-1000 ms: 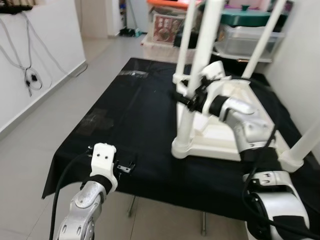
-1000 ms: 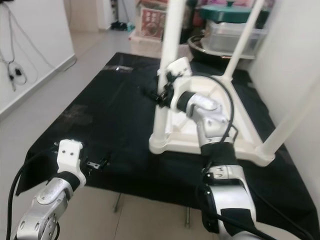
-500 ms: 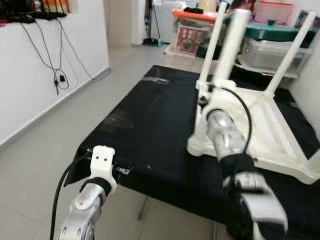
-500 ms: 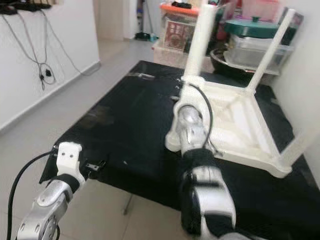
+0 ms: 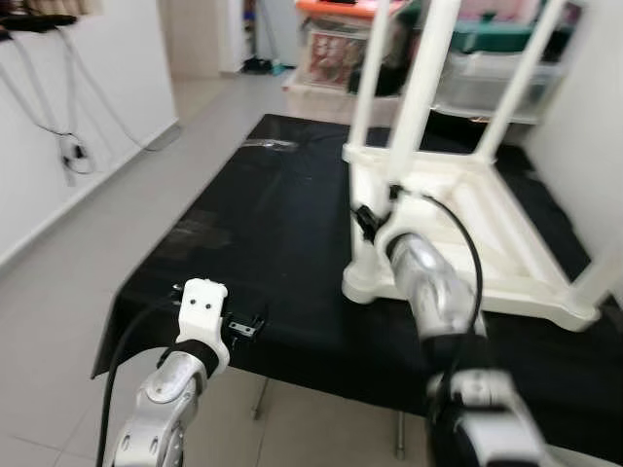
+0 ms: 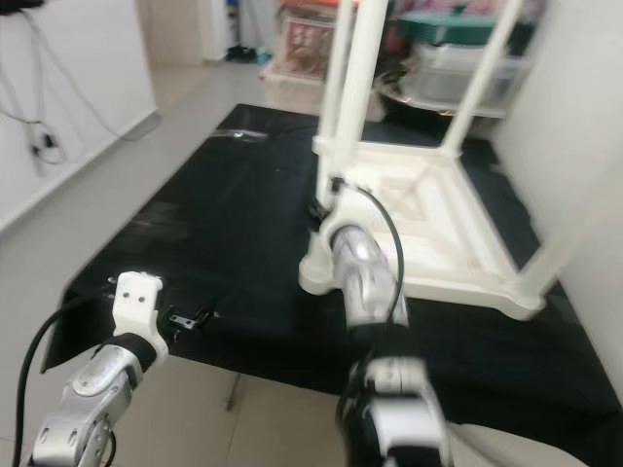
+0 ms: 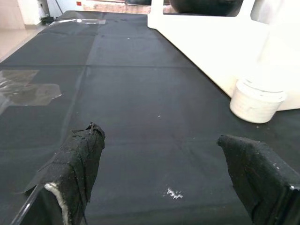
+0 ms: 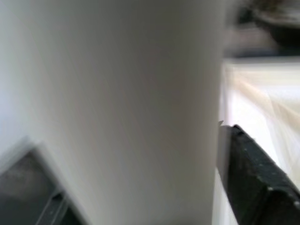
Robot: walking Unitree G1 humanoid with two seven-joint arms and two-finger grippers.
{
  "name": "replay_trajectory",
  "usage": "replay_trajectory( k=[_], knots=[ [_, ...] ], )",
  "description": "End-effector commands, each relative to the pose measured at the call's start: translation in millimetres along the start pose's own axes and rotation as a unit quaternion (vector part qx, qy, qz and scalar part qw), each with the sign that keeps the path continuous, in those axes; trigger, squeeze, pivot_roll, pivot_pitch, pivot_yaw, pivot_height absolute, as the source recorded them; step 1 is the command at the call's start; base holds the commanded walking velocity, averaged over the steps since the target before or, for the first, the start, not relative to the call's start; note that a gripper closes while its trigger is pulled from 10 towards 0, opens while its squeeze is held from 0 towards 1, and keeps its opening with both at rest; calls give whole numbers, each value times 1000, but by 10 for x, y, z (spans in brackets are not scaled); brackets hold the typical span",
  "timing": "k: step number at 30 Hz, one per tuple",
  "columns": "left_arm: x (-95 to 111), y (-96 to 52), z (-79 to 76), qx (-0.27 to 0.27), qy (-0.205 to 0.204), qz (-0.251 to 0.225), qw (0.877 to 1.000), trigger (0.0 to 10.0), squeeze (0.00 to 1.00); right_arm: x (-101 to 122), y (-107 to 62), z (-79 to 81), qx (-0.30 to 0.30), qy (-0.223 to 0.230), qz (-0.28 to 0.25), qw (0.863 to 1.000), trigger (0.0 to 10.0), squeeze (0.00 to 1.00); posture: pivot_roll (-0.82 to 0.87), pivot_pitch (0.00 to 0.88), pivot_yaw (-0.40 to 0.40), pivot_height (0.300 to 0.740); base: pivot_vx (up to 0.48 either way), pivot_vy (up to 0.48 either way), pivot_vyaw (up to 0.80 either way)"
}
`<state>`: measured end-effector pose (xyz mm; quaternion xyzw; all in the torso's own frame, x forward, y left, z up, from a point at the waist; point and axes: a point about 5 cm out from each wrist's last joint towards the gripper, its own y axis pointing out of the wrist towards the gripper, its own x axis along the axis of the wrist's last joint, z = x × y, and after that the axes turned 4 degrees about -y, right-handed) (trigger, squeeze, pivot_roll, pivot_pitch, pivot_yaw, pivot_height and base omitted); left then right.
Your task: Building children table
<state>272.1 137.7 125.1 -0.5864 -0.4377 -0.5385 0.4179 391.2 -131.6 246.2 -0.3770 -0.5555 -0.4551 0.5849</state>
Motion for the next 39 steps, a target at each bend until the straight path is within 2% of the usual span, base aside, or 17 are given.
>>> replay_trajectory(
  k=[1, 5, 6, 8, 9, 12, 14, 17, 19, 21, 24, 25, 27, 28, 34, 35, 39],
  knots=[
    [-41, 5, 14, 0, -2, 8, 1000, 10000, 0, 36, 26, 108, 100, 12, -23, 995, 10000, 0, 48, 0, -77, 740, 0, 0, 0],
    [-34, 27, 2, -1, 0, 6, 1000, 10000, 0, -40, -6, 280, 231, -46, -28, 971, 9333, 0, 78, 0, -91, 740, 0, 0, 0],
    [-17, 33, -2, -1, 0, 3, 1000, 10000, 0, -174, -13, 399, 285, -64, -8, 956, 4314, 0, 87, 0, -95, 740, 0, 0, 0],
    [-7, 39, -6, -1, 0, 1, 1000, 10000, 0, -262, -29, 474, 319, -71, 8, 945, 4314, 0, 92, 0, -100, 740, 0, 0, 0],
    [-2, 32, -1, 0, 1, 0, 1000, 10000, 0, -378, -11, 558, 327, -73, 29, 942, 0, 0, 103, 0, -112, 740, 0, 0, 0],
    [-4, 23, 13, 2, 3, -1, 1000, 10000, 0, -472, 61, 578, 283, -62, 54, 955, 0, 0, 107, 0, -120, 740, 0, 0, 0],
    [-8, 11, 33, 8, 4, -1, 1000, 10000, 0, -591, 189, 481, 130, -53, 98, 985, 0, 0, 104, 0, -120, 740, 0, 0, 0],
    [-23, 8, 32, 8, 3, 0, 1000, 10000, 0, -667, 176, 171, -55, -26, 117, 991, 0, 0, 78, 0, -109, 740, 0, 0, 0],
    [-50, 11, 2, 3, 2, 4, 1000, 10000, 0, -870, -47, -235, -290, 6, 145, 946, 0, 0, 72, 0, -101, 740, 0, 0, 0],
    [-52, 10, -9, 0, 0, 4, 1000, 10000, 0, -930, -135, -284, -330, 4, 142, 933, 0, 0, 57, 0, -83, 740, 0, 0, 0],
    [-44, 12, -16, -5, -1, 5, 1000, 10000, 0, -993, -244, -169, -323, 8, 136, 937, 0, 0, 41, 0, -72, 740, 0, 0, 0],
    [-47, 22, -15, -7, 0, 7, 1000, 10000, 0, -987, -266, -51, -290, 17, 135, 947, 8392, 0, 27, 0, -63, 740, 0, 0, 0],
    [-52, 34, -14, -9, 1, 8, 1000, 10000, 0, -959, -270, 70, -248, 33, 129, 960, 10000, 0, 24, 0, -61, 740, 0, 0, 0],
    [-50, 45, -17, -11, 0, 9, 1000, 10000, 0, -800, -271, 215, -173, 50, 77, 981, 10000, 1000, 18, 0, -58, 740, 0, 0, 0],
    [-47, 32, -16, -11, -3, 8, 1000, 10000, 0, -289, -212, 417, 70, 53, -21, 996, 10000, 941, 29, 0, -63, 740, 0, 0, 0],
    [-59, 17, -9, -9, -3, 9, 1000, 10000, 0, -203, -194, 420, 121, 32, -27, 992, 10000, 0, 31, 0, -64, 740, 0, 0, 0],
    [-79, -2, 2, -8, 0, 13, 1000, 10000, 0, -166, -164, 409, 218, -35, -35, 975, 10000, 0, 63, 0, -78, 740, 0, 0, 0]
  ],
)
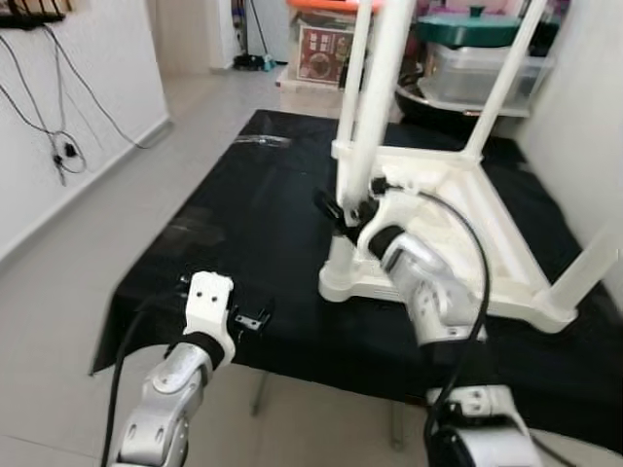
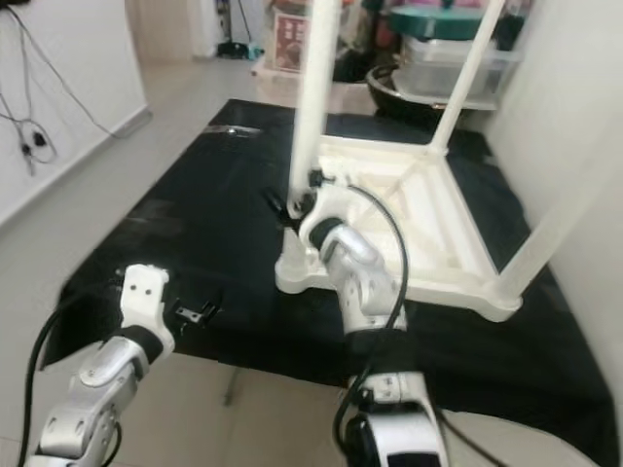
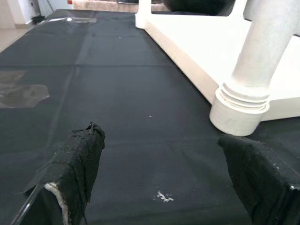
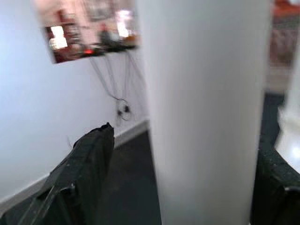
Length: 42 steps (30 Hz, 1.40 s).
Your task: Building children table
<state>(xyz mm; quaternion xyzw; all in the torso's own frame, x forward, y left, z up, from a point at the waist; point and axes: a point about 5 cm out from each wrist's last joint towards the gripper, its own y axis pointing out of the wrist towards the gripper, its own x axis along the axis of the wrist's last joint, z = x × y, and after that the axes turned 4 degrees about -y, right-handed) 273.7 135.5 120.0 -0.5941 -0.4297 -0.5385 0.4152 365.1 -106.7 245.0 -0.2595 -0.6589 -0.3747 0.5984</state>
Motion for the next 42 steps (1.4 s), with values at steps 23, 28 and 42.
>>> replay_trajectory(
  k=[23, 28, 42],
  knots=[
    [7, -53, 51, 13, 12, 3, 1000, 10000, 0, -990, -346, -515, -443, 58, 180, 876, 0, 0, 118, 0, -96, 740, 0, 0, 0],
    [10, -90, 91, 21, 10, 7, 1000, 10000, 0, -1010, -666, -267, -481, 31, 174, 859, 0, 0, 96, 0, -84, 740, 0, 0, 0],
    [0, -104, 88, 22, 7, 9, 1000, 10000, 0, -394, -52, -67, -229, 38, 69, 970, 10000, 494, 91, 0, -89, 740, 0, 0, 0]
  ],
)
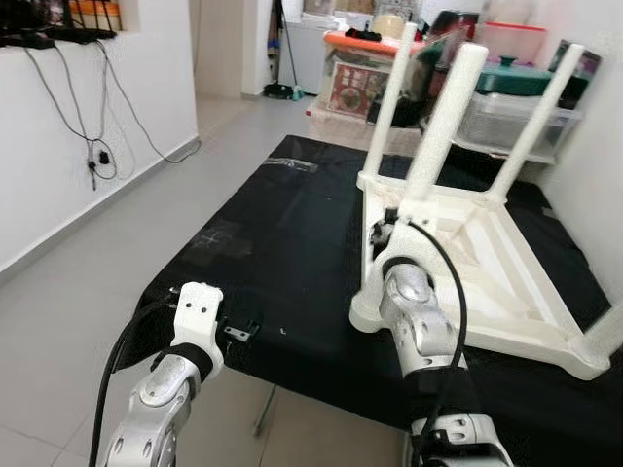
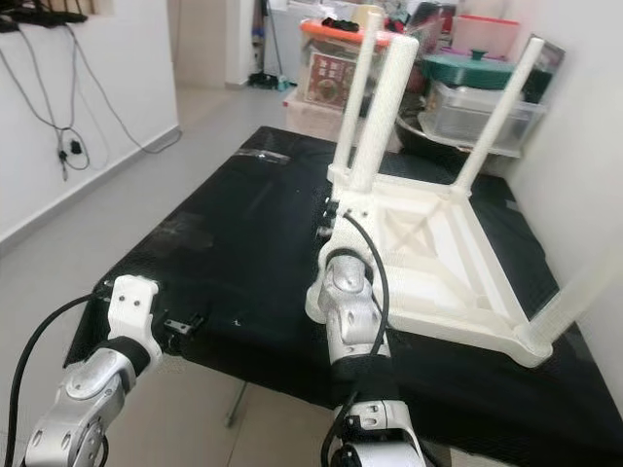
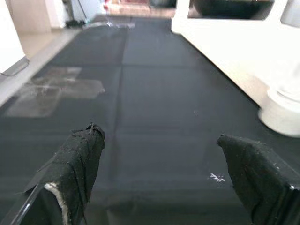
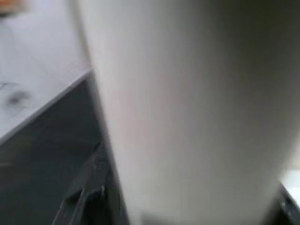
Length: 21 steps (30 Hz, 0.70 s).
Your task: Building children table
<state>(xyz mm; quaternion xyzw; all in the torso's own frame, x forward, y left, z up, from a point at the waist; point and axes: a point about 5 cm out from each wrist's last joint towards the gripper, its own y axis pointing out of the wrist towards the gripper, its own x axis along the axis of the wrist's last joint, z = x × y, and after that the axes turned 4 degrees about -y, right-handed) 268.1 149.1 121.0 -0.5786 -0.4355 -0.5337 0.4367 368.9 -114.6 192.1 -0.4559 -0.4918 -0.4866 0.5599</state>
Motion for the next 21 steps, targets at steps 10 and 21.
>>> replay_trajectory(
  k=[10, 21],
  knots=[
    [17, 65, -50, -8, 0, 1, 1000, 10000, 0, 30, -53, 175, 395, -30, -33, 918, 10000, 0, 107, 0, -95, 740, 0, 0, 0],
    [-21, 25, -48, -2, -1, 5, 1000, 10000, 0, -391, 206, -470, -157, -27, 95, 983, 0, 0, 106, 0, -98, 740, 0, 0, 0]
  ],
)
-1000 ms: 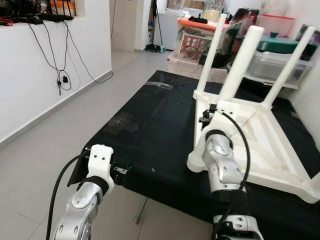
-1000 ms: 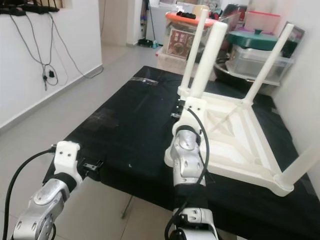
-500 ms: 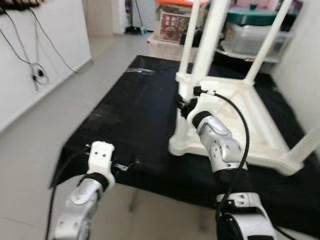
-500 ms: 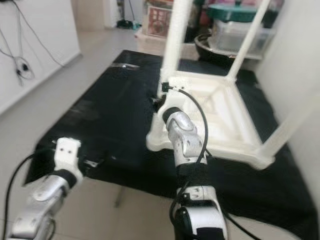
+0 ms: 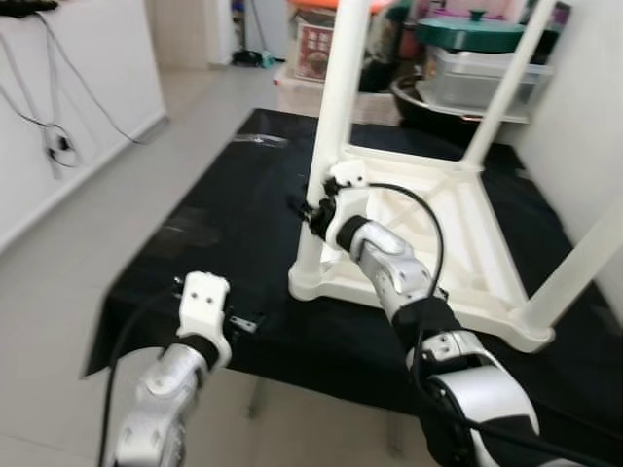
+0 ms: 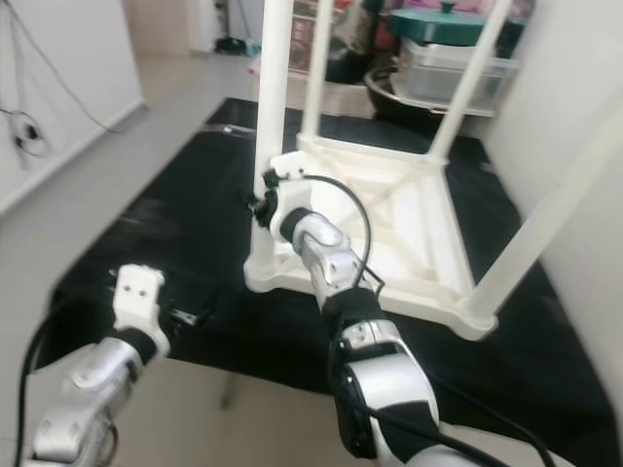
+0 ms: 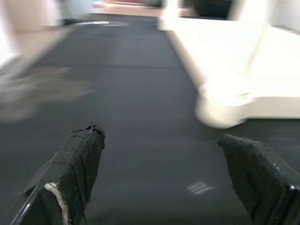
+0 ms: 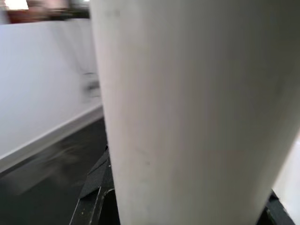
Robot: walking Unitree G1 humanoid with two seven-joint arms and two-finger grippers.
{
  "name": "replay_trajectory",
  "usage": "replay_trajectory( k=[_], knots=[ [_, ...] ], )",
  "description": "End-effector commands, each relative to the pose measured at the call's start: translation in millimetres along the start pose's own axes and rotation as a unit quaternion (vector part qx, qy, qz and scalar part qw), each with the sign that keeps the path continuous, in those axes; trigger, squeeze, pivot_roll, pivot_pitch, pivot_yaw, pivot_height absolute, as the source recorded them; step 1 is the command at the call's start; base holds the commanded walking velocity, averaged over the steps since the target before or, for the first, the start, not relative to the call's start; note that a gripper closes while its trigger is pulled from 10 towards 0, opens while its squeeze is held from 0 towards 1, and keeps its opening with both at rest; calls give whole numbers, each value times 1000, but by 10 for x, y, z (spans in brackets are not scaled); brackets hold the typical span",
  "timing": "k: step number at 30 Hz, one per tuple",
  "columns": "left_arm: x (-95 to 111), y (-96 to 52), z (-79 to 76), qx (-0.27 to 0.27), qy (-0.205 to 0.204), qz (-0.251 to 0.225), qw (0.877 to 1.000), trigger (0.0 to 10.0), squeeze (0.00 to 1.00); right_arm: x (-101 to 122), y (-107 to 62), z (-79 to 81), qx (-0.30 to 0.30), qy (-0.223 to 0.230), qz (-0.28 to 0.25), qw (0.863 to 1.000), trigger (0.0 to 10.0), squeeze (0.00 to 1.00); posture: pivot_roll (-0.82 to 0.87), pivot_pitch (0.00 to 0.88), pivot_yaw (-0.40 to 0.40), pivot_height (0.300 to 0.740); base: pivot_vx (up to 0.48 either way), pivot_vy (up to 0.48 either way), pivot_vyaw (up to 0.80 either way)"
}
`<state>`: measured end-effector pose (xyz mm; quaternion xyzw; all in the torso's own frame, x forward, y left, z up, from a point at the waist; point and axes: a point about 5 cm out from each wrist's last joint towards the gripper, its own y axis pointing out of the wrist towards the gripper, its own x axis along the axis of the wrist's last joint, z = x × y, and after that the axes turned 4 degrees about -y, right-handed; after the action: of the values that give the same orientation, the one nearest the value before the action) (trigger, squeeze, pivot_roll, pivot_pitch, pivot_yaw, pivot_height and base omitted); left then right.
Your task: Building children table
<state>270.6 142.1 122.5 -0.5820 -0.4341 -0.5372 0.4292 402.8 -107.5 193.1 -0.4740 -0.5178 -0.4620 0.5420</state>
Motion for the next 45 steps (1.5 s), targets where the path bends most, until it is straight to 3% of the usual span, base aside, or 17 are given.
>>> replay_trajectory(
  k=[1, 7, 8, 10, 11, 13, 18, 19, 27, 28, 29, 31, 34, 35, 36, 37, 45],
  knots=[
    [-38, -18, 6, 5, 0, 8, 1000, 10000, 0, -543, -212, -560, -208, 26, 109, 972, 0, 0, 106, 0, -98, 740, 0, 0, 0],
    [-46, -19, -27, -1, -1, 11, 1000, 10000, 0, -667, -334, -391, -224, 25, 106, 969, 0, 0, 95, 0, -88, 740, 0, 0, 0],
    [-39, -7, -20, -2, -1, 11, 1000, 10000, 0, -631, -336, -138, -178, 26, 100, 979, 10000, 0, 84, 0, -83, 740, 0, 0, 0],
    [-36, 2, -14, -2, -1, 11, 1000, 10000, 0, -610, -326, -29, -153, 27, 99, 983, 10000, 0, 84, 0, -83, 740, 0, 0, 0],
    [-25, 17, -10, -4, 0, 10, 1000, 10000, 0, -471, -317, 136, -79, 37, 61, 994, 10000, 1000, 82, 0, -80, 740, 0, 0, 0],
    [-25, 17, -10, -4, 0, 10, 1000, 10000, 0, -471, -317, 136, -79, 37, 61, 994, 10000, 1000, 82, 0, -80, 740, 0, 0, 0],
    [-10, 30, -14, -4, -2, 5, 1000, 10000, 0, 43, -240, 365, 181, 50, -19, 982, 10000, 965, 82, 0, -94, 740, 0, 0, 0],
    [-19, 25, -14, -3, -2, 4, 1000, 10000, 0, 80, -241, 359, 235, 26, -33, 971, 10000, 0, 85, 0, -101, 740, 0, 0, 0],
    [-1, 48, -15, 5, 1, -3, 1000, 10000, 0, -56, -182, 347, 361, -55, -20, 931, 9804, 0, 121, 0, -132, 740, 0, 0, 0],
    [1, 49, -7, 7, 0, -4, 1000, 10000, 0, -63, -178, 406, 378, -44, -16, 925, 7451, 0, 125, 0, -135, 740, 0, 0, 0],
    [-6, 33, -5, 10, -1, -3, 1000, 10000, 0, -85, -180, 512, 387, -34, -13, 921, 0, 0, 139, 0, -147, 740, 0, 0, 0],
    [-6, 33, -5, 10, -1, -3, 1000, 10000, 0, -85, -180, 512, 387, -34, -13, 921, 0, 0, 139, 0, -147, 740, 0, 0, 0],
    [-16, -8, -2, 14, -3, -2, 1000, 10000, 0, -153, -126, 627, 320, -18, 13, 947, 0, 0, 142, 0, -152, 740, 0, 0, 0],
    [-34, -26, 13, 17, -3, 1, 1000, 10000, 0, -316, -62, 444, 160, 16, 58, 985, 0, 0, 131, 0, -140, 740, 0, 0, 0],
    [-47, -35, 25, 20, -2, 3, 1000, 10000, 0, -452, -56, 292, 46, 35, 97, 994, 0, 0, 131, 0, -140, 740, 0, 0, 0],
    [-50, -34, 27, 19, -2, 4, 1000, 10000, 0, -646, -115, 97, -64, 60, 138, 987, 0, 0, 126, 0, -134, 740, 0, 0, 0],
    [-14, -12, 29, 14, 2, 3, 1000, 10000, 0, -833, -356, -281, -225, 89, 138, 960, 0, 0, 117, 0, -119, 740, 0, 0, 0]
  ],
)
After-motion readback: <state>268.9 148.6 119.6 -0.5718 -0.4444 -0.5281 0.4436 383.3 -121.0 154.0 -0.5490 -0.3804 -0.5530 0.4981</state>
